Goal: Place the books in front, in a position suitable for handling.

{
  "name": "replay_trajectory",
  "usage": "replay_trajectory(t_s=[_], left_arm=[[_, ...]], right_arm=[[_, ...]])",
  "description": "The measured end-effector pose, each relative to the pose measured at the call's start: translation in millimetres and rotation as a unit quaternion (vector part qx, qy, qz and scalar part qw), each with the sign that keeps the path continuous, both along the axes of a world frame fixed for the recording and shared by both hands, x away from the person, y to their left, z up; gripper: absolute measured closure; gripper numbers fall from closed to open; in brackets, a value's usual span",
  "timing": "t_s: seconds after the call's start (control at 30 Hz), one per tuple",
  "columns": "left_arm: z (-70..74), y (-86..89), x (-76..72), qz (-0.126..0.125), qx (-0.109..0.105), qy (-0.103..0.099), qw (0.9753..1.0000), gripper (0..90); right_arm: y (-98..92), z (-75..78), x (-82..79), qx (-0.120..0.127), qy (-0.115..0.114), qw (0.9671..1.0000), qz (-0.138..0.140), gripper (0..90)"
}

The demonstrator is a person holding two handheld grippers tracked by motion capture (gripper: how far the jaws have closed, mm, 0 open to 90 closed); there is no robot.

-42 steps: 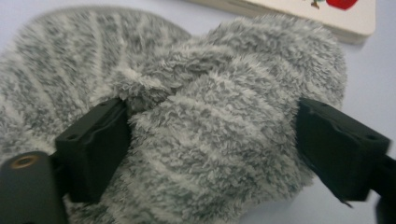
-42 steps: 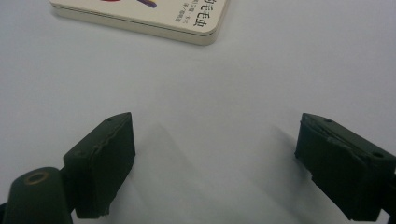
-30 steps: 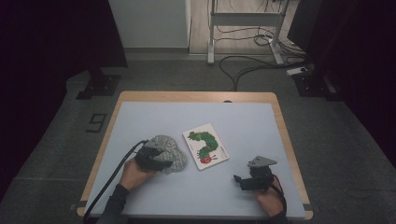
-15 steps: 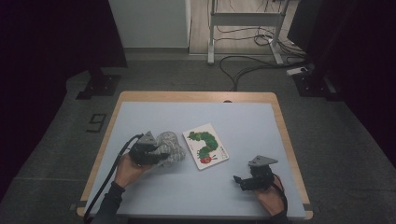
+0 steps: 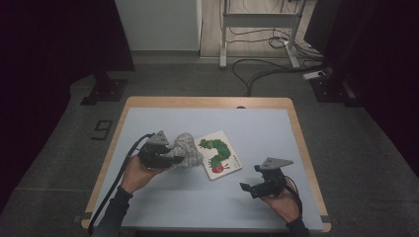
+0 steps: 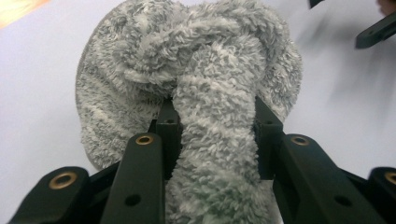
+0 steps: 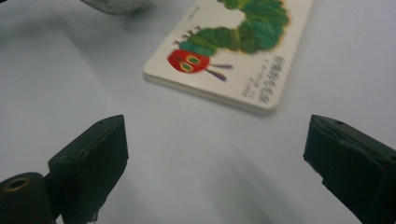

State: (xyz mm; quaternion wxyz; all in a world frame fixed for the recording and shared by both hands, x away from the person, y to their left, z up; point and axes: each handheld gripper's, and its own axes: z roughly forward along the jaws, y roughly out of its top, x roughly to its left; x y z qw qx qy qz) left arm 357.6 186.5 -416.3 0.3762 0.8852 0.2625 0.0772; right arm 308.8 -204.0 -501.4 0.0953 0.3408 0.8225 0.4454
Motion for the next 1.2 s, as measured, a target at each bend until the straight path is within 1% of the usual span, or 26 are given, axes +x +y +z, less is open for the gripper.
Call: replay_trajectory(t_s=[0.07, 0.13, 0.33, 0.43, 0.47, 0.53, 0.57, 0.6, 0.7, 0.87, 1.03, 1.07, 1.13, 1.17, 1.2], left_arm=[[4.7, -5.3, -0.2, -0.006, 0.001, -0.003, 1.0, 63.9], [9.2, -9.8, -0.8, -0.01, -0.004, -0.004, 0.9999, 63.8], [23.9, -24.6, -3.0, -0.03, 0.002, -0.008, 0.9995, 63.6], [30.6, -32.6, -4.7, -0.042, -0.003, -0.008, 0.9991, 63.3], [32.3, -35.7, -5.4, -0.045, -0.002, -0.011, 0.9989, 63.2], [34.9, -41.3, -6.4, -0.055, -0.002, -0.009, 0.9985, 63.1], [34.9, -41.3, -6.4, -0.055, -0.002, -0.009, 0.9985, 63.0], [35.6, -47.2, -7.6, -0.063, 0.0, -0.007, 0.998, 63.0], [33.7, -55.9, -8.9, -0.076, 0.001, -0.001, 0.9971, 62.8], [26.8, -65.6, -9.2, -0.096, 0.018, 0.011, 0.9952, 62.6], [24.4, -68.0, -8.7, -0.105, 0.019, 0.019, 0.9941, 62.5], [24.2, -68.7, -8.3, -0.113, 0.023, 0.022, 0.9931, 62.5], [23.6, -69.4, -8.4, -0.117, 0.019, 0.028, 0.9926, 62.5], [23.4, -69.6, -8.3, -0.119, 0.017, 0.031, 0.9923, 62.5], [23.4, -69.6, -8.3, -0.119, 0.017, 0.031, 0.9923, 62.5]], right_arm=[[7.4, 6.8, 1.0, -0.005, -0.007, 0.9999, 0.011, 5.8], [15.2, 13.4, 2.6, -0.015, -0.011, 0.9997, 0.017, 6.4], [37.9, 31.8, 9.3, -0.014, -0.024, 0.9987, 0.043, 7.4], [50.0, 40.6, 12.2, -0.014, -0.034, 0.9977, 0.058, 7.8], [53.9, 43.4, 13.4, -0.015, -0.036, 0.9974, 0.061, 7.8], [61.4, 48.3, 15.9, -0.016, -0.04, 0.9966, 0.069, 7.9], [65.0, 50.7, 17.3, -0.017, -0.041, 0.9963, 0.073, 7.9], [68.5, 52.8, 18.7, -0.017, -0.042, 0.996, 0.077, 7.9], [78.1, 58.0, 22.6, -0.016, -0.047, 0.9948, 0.089, 7.9], [90.8, 63.4, 26.6, -0.022, -0.05, 0.9931, 0.103, 8.3], [97.4, 65.2, 25.8, -0.038, -0.059, 0.9894, 0.128, 18.0], [98.5, 65.2, 25.0, -0.043, -0.061, 0.9882, 0.133, 20.0], [99.5, 65.5, 24.3, -0.046, -0.067, 0.9871, 0.138, 21.9], [100.0, 65.7, 24.0, -0.045, -0.068, 0.9868, 0.14, 24.2], [100.0, 65.7, 24.0, -0.045, -0.068, 0.9868, 0.14, 24.2]])
